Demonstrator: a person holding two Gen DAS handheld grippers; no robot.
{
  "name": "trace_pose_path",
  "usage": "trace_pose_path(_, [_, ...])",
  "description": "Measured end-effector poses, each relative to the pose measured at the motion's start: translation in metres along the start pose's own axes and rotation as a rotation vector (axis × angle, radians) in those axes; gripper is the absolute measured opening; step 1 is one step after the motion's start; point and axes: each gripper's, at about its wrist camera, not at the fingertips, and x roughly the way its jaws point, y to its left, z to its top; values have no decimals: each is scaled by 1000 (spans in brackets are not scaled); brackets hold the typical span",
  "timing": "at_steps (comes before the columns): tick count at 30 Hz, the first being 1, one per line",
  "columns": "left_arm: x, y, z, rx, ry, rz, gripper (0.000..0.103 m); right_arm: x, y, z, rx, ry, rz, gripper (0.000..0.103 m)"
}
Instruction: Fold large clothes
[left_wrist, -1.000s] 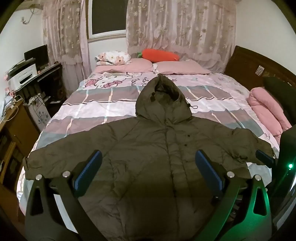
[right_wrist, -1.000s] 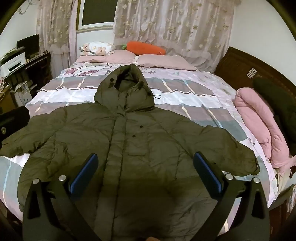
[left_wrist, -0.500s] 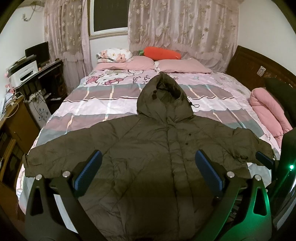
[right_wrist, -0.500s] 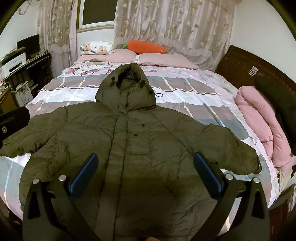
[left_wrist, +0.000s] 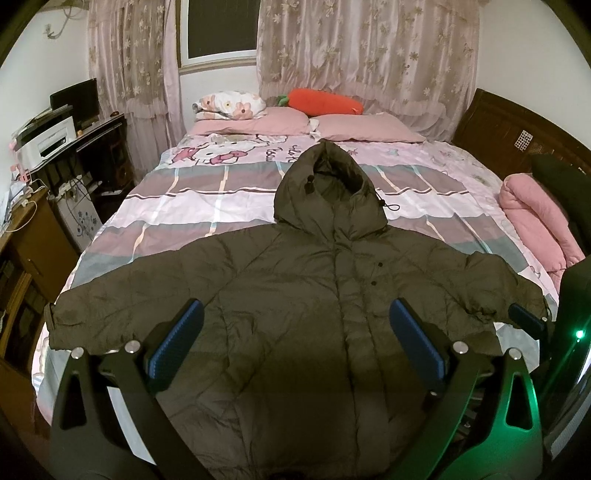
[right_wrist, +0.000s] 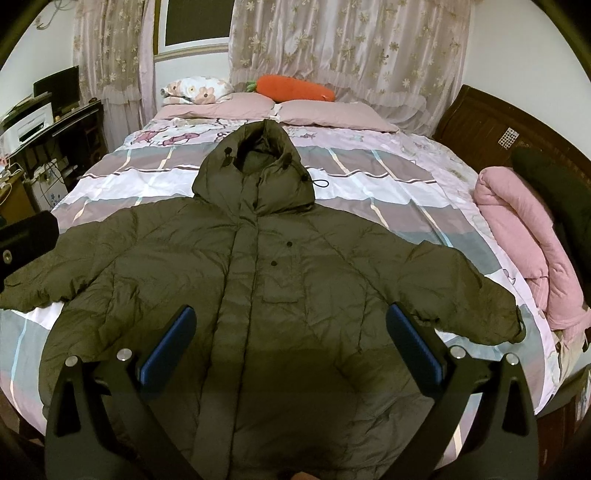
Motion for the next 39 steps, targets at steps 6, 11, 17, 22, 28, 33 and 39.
trace_pose_path(6, [2, -3, 6, 2, 0, -5, 101, 0, 0, 1, 2, 2, 1, 102])
trace_pose_path(11, [0, 1, -2, 0, 1, -5, 101, 2, 0, 0, 1, 5, 1, 102])
trace_pose_path(17, [3, -3, 4, 2, 3, -2, 101, 2, 0, 1, 2, 6, 2, 102])
trace_pose_path(22, [3, -3, 5, 3, 2, -3, 101, 4, 1, -1, 2, 10, 1, 102])
trace_pose_path(28, [3, -1, 4, 0, 5, -2, 101, 4, 1, 0, 6, 13, 0, 102])
trace_pose_path(33, [2, -2, 8, 3, 5, -6, 101, 4, 1, -1, 7, 15, 1, 102])
trace_pose_path(39, [3, -2, 7, 2, 5, -4, 101, 5, 2, -2, 6, 16, 1, 102])
